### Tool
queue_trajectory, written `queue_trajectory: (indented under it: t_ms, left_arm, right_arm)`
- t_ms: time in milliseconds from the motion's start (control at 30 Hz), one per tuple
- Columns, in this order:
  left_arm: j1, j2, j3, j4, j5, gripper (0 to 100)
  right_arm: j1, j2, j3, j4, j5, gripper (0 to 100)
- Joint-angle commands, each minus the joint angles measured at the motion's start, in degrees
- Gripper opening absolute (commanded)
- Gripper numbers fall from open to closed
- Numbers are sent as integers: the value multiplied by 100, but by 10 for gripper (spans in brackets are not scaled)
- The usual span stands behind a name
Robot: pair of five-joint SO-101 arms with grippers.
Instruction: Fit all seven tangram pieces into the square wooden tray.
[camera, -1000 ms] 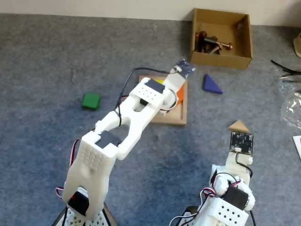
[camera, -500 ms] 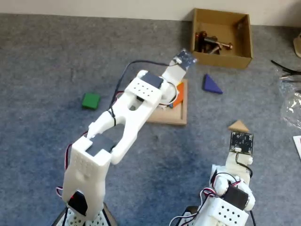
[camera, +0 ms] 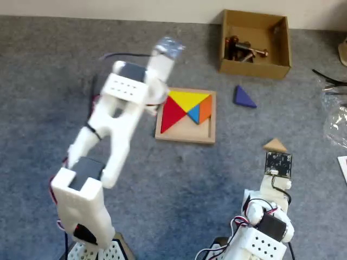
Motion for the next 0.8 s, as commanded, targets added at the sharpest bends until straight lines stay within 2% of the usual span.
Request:
queue_trajectory:
  t_ms: [0,367,500,633,767]
  left_arm:
    - [-813,-382,-356,440,-26,174]
    - [-1982,-347,-321,413,-26,276]
    - [-2141,-40,-356,404,-53,306]
    - [-2211,435,-365,62,-580,306]
    - [-2273,664,-365,-422,-633,306]
  right_arm:
    - [84,-84,664,-101,-9,5]
    - [84,-84,664,-101,-9,5]
    - [84,-84,664,-101,-9,5]
    - [84,-84,664,-101,-9,5]
    - [84,-84,664,-101,-9,5]
